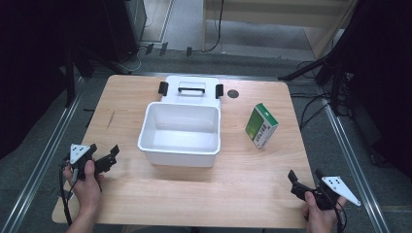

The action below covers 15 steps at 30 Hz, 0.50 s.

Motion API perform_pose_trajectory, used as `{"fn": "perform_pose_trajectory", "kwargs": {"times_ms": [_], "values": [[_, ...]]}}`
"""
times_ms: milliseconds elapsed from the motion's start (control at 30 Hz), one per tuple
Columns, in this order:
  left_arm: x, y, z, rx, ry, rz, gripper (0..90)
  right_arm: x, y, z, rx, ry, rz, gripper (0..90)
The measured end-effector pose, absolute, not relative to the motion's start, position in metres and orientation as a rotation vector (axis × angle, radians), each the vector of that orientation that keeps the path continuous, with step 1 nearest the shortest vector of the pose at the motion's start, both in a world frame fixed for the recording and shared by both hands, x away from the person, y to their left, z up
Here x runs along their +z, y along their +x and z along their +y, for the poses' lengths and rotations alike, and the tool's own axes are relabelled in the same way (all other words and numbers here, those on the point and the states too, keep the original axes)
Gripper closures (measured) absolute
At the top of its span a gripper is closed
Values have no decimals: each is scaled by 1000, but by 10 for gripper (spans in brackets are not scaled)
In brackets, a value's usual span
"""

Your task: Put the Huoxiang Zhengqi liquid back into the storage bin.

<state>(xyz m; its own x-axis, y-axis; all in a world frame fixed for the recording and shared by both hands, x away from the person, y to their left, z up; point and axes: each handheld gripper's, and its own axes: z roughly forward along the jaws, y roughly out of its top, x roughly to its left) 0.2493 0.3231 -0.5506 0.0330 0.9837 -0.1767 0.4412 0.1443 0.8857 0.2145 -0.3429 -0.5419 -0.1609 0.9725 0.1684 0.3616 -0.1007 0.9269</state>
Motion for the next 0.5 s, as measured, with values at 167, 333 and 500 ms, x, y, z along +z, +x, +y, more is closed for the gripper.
{"fn": "perform_pose_trajectory", "kwargs": {"times_ms": [167,333,500], "values": [[-551,249,324,780,1431,1542,147,-542,215,-343,1265,1484,1555,0],[-551,249,324,781,1432,1543,147,-541,215,-338,1230,1457,1587,0],[-550,249,324,782,1431,1546,147,-536,214,-334,1201,1420,1606,0]]}}
